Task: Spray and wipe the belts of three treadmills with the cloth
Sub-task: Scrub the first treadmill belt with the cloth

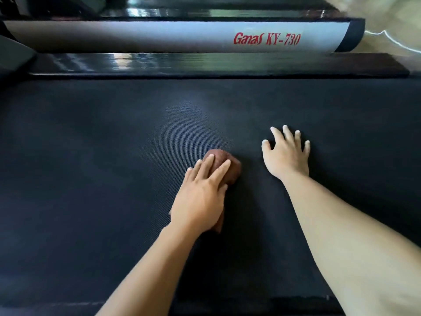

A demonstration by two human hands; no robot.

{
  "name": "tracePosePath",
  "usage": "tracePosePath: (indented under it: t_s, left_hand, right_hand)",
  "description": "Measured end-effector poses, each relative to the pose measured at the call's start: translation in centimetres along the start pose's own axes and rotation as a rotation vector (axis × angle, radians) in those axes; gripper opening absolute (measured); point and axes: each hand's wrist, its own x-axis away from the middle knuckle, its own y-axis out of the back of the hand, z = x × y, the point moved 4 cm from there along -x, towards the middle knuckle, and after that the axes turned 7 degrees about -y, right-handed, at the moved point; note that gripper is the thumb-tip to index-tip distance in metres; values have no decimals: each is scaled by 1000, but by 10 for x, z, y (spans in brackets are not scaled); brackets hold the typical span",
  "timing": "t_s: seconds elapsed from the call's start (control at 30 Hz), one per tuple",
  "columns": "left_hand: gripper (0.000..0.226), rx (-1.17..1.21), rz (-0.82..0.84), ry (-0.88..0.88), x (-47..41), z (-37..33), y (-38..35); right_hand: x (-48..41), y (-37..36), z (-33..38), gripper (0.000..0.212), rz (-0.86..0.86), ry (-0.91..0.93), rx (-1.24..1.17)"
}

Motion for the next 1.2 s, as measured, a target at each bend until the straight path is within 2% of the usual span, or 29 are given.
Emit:
tracePosePath:
  t_s: [0.23,0.37,0.43,0.53,0.63,0.7,0.83,0.97,1.1,1.2]
  left_hand:
    - [56,-3,-84,261,28,73,32]
    - [56,-39,-103,387,4,75,33]
    - [58,-39,-68,372,-10,54,26]
    - [61,-28,0,214,-19,2,8]
    - [61,-5,47,18,5,-48,-9]
    - [60,19,67,-29,33,-60,-13]
    - [59,19,37,12,90,-28,-2]
    - [59,12,-10,140,126,35,23]
    - [60,-30,-80,278,107,82,42]
    - [59,-62,-77,277,70,81,39]
  right_hand:
    - [14,17,-6,56,21,88,-158]
    - [55,33,-24,55,32,146,-145]
    - [80,37,-34,56,56,149,-94]
    - [113,34,-43,57,80,134,-20]
    - [142,28,-44,58,74,89,-25]
    - [159,23,-44,58,74,56,-35]
    - [179,12,-48,60,45,47,23]
    - [186,8,-47,59,-27,50,66]
    - [185,8,-45,59,-39,40,95]
    - [186,8,-45,60,-28,20,108]
